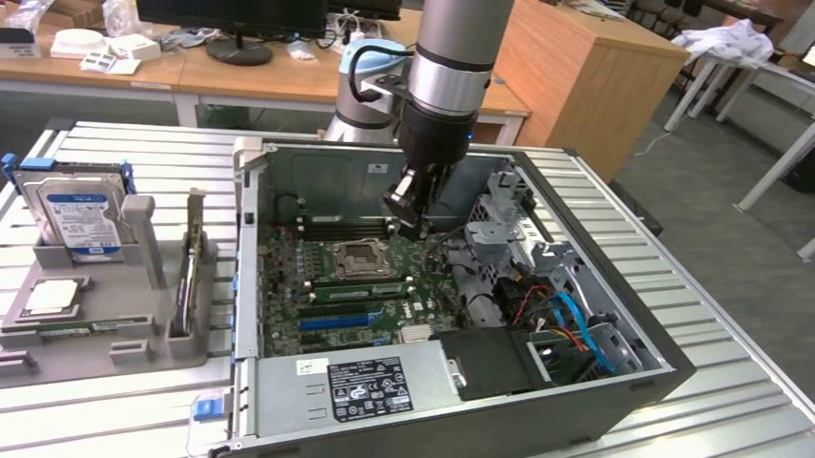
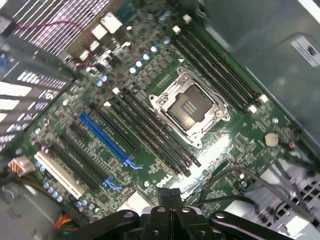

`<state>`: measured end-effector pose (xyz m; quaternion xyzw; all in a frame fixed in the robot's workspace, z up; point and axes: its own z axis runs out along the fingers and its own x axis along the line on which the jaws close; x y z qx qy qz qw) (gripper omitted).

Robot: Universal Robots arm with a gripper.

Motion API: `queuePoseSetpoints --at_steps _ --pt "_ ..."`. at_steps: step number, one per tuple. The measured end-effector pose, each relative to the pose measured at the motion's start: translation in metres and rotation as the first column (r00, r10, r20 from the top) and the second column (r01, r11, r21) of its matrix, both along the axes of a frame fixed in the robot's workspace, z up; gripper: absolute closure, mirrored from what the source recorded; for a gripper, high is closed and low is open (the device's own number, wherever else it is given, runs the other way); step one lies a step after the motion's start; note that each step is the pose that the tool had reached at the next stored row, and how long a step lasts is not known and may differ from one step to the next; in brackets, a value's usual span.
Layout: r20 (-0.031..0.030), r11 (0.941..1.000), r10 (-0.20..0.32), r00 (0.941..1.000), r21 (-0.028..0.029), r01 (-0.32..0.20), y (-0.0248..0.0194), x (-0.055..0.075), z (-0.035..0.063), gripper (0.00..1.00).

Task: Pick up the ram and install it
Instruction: 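Press down the ram until it locks into place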

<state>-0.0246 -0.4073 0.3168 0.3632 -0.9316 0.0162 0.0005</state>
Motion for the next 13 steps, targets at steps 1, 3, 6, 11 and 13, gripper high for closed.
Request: queuePoseSetpoints --at_steps 1,3,6,11,13 --pt "0.0 0.9998 -0.018 0.9998 0.0 0.018 0.0 0.0 0.0 0.89" --pt "0.0 0.9986 -0.054 0.9986 0.0 0.054 0.0 0.0 0.0 0.89" --pt "0.0 0.9941 -0.109 0.9941 0.0 0.109 0.0 0.0 0.0 0.89" --pt "0.0 0.9801 -0.199 0.9801 -0.0001 0.199 0.0 0.0 -0.0001 0.89" --pt "0.0 0.9723 -0.234 0.9723 -0.0001 0.234 0.0 0.0 -0.0001 0.89"
